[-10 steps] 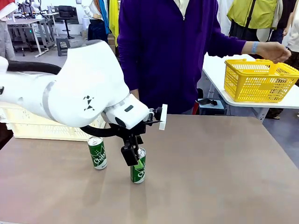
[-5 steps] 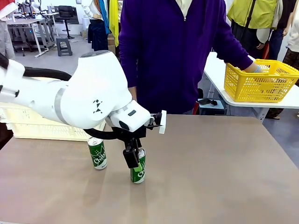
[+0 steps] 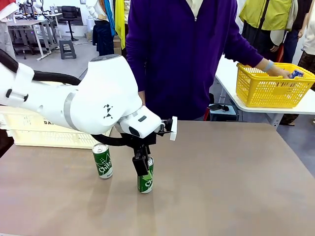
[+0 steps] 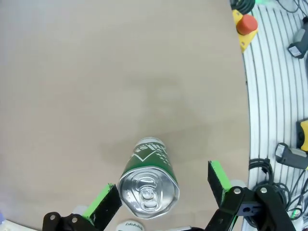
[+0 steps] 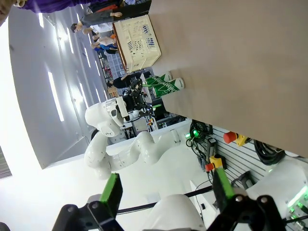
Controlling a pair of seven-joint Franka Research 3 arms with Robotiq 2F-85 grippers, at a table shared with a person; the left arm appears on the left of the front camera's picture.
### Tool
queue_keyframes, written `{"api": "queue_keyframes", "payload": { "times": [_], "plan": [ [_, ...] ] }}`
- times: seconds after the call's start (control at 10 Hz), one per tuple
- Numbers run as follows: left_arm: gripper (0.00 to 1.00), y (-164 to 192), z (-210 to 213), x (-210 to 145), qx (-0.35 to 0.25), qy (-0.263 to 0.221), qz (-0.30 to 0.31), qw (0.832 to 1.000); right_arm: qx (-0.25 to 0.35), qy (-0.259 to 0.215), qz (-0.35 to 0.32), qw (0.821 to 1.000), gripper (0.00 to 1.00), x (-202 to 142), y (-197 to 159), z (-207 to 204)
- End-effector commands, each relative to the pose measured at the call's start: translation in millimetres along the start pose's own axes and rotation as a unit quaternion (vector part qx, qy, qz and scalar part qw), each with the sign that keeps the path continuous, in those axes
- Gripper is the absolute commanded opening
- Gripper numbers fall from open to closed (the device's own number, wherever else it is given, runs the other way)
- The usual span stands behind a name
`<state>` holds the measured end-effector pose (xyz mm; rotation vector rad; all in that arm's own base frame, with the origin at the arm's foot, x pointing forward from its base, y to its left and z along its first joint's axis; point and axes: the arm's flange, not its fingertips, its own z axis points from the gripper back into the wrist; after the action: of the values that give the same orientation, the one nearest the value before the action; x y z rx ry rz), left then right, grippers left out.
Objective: Place the drinks into the Shopping basket.
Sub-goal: Pick up one drink and place it into the Shopping basket.
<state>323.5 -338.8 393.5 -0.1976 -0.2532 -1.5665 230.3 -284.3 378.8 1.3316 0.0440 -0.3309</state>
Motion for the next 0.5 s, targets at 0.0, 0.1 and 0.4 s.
{"api": "queue_keyframes", "payload": {
  "times": [0.0, 0.1, 0.4],
  "plan": [
    [1.00, 9.0, -1.2, -5.8, 0.047, -0.002, 0.012, 0.999, -0.005, -0.004, -0.001, 1.000, 1.00, -1.9, 1.4, -2.9],
    [1.00, 8.5, -1.1, -5.4, 0.055, -0.014, 0.000, 0.998, -0.005, -0.004, -0.001, 1.000, 1.00, -1.9, 1.4, -2.9],
    [1.00, 7.9, -2.4, -3.7, 0.037, -0.006, -0.007, 0.999, -0.005, -0.004, -0.001, 1.000, 1.00, -1.9, 1.4, -2.9]
  ]
}}
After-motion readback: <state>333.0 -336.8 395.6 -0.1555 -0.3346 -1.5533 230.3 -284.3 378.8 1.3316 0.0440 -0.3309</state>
